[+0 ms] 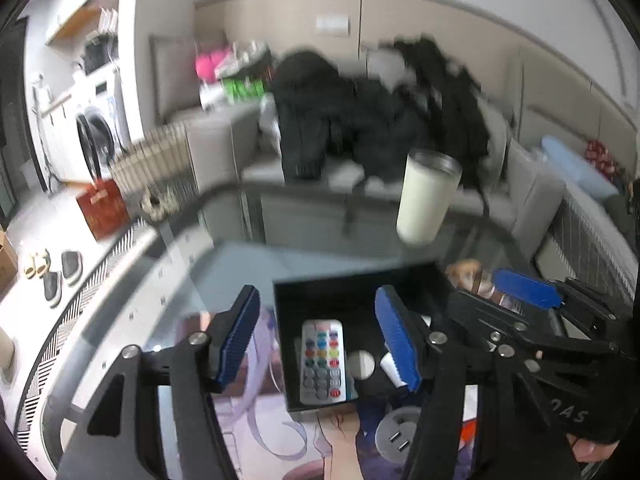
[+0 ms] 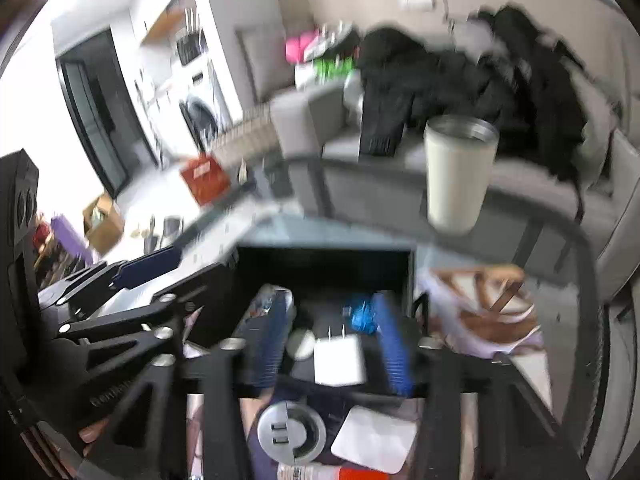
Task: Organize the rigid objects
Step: 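Drop the remote and spray bottle into the box, opening both grippers, then grasp the blue spray bottle with the left gripper while the right grasps the white glue bottle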
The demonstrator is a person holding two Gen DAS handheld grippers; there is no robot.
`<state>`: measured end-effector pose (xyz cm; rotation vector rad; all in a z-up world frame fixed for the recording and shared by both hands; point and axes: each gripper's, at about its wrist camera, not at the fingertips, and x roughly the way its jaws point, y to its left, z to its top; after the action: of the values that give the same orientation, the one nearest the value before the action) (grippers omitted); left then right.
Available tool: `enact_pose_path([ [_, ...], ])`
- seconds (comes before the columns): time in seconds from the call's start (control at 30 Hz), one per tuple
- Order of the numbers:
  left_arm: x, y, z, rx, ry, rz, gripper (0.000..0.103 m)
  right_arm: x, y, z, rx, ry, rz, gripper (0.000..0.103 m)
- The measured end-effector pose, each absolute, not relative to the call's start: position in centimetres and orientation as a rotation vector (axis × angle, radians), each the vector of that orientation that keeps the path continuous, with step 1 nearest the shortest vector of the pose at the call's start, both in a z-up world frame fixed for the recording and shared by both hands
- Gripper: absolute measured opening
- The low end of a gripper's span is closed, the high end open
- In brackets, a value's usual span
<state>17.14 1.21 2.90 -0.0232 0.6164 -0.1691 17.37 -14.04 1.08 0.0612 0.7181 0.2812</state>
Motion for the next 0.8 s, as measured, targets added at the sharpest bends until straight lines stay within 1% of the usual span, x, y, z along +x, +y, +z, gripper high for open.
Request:
enact_pose_path([
  [0.03,16.3,1.6,3.7,-0.031,0.579,-0.158,0.070,16.8,-14.2,1.8,0.065,0.680,0.279,0.070],
  [0.07,15.7,1.9,4.2,-0.042,0.550,-0.152,0.076,16.1,-14.5,2.4,0.069,0.641,0.278,0.081],
  [0.1,14.8,2.3,4.9,-0.057,0.516,-0.160,0.079,15.4,-14.7,3.2,0.075,0.600,0.276,0.087],
  [0.13,14.1,2.5,5.4,-0.064,0.490,-0.171,0.079,14.4,-14.9,4.1,0.084,0.550,0.285,0.093],
  [0.23,11.2,2.6,6.9,-0.058,0.398,-0.179,0.080,11.6,-15.0,6.2,0.059,0.424,0.270,0.094],
  [0.27,10.1,2.7,7.3,-0.055,0.359,-0.179,0.082,10.7,-14.9,6.8,0.049,0.384,0.263,0.094],
  [0.3,8.8,2.8,7.9,-0.051,0.313,-0.173,0.087,9.0,-15.1,7.8,0.043,0.320,0.252,0.094],
  [0.37,6.6,3.0,8.7,-0.048,0.234,-0.162,0.093,6.9,-15.3,8.9,0.042,0.239,0.246,0.098],
  [0.4,5.2,3.3,9.1,-0.053,0.187,-0.161,0.097,5.3,-15.5,9.6,0.042,0.181,0.235,0.098],
  [0.5,1.7,3.9,9.8,-0.050,0.077,-0.153,0.103,1.4,-16.3,10.9,0.054,0.047,0.220,0.099],
  [0.53,0.8,4.0,9.8,-0.044,0.053,-0.151,0.103,0.5,-16.8,11.1,0.059,0.018,0.219,0.101],
  [0.57,0.1,4.2,9.7,-0.034,0.038,-0.149,0.103,-0.4,-17.1,11.3,0.065,-0.006,0.219,0.103],
  [0.63,-0.8,4.6,9.2,-0.016,0.034,-0.161,0.103,-2.3,-17.6,11.4,0.067,-0.038,0.236,0.103],
  [0.8,-0.3,4.8,7.6,0.003,0.138,-0.179,0.103,-3.9,-18.3,10.6,0.029,-0.014,0.257,0.103],
])
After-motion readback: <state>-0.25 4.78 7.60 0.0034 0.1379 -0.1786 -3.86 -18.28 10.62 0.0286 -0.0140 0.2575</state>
